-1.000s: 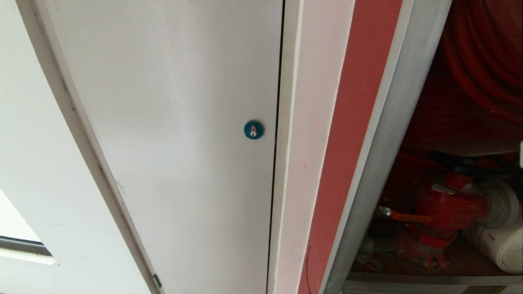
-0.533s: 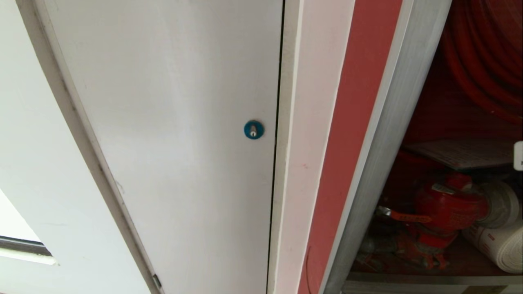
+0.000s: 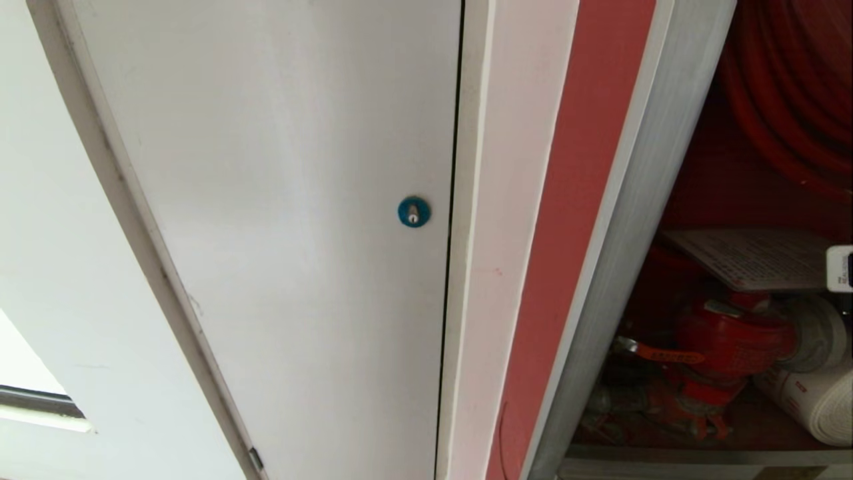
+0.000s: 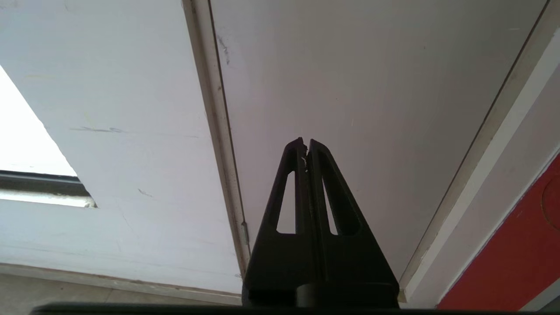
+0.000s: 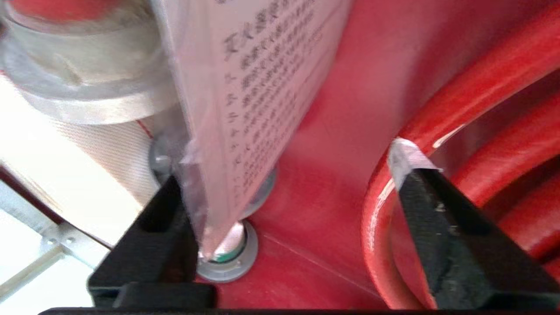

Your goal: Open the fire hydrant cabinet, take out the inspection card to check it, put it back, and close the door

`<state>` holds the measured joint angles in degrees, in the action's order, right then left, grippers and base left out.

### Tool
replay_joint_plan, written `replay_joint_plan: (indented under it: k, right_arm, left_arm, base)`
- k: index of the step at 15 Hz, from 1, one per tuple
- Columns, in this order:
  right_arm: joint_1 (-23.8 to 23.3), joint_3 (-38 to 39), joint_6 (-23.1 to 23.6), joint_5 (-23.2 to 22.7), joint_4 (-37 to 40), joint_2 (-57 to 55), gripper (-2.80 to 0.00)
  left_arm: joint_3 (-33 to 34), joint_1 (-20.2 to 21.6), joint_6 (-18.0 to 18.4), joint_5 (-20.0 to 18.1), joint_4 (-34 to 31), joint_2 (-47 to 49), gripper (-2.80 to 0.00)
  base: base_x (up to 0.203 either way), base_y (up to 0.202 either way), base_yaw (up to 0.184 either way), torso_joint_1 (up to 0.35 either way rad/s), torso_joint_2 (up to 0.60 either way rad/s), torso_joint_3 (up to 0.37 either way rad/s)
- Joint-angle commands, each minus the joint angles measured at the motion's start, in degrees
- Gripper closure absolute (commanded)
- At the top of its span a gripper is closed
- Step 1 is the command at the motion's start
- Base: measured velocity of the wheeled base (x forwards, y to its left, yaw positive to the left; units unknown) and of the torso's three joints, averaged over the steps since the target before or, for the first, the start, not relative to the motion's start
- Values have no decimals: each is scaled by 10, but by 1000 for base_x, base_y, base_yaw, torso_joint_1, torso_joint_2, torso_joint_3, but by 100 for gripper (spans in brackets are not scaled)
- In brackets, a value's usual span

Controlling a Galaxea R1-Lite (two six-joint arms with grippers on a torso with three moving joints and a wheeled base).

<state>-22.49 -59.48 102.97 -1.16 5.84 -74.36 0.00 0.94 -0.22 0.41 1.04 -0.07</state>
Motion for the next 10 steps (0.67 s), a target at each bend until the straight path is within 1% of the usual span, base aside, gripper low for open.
replay_joint_plan:
  k: [1,6,10]
  right_arm:
    - [0,10,6,1,0,-2,-280]
    - [1,49,5,-6,0,28,-280]
    - [1,88,6,-8,5,94,-280]
  left_arm:
    - [4,0,0,0,0,1,0]
    - [4,0,0,0,0,1,0]
    - [4,0,0,0,0,1,0]
  base:
    - [0,0,0,0,0,0]
    - [0,0,0,0,0,0]
    - [0,0,0,0,0,0]
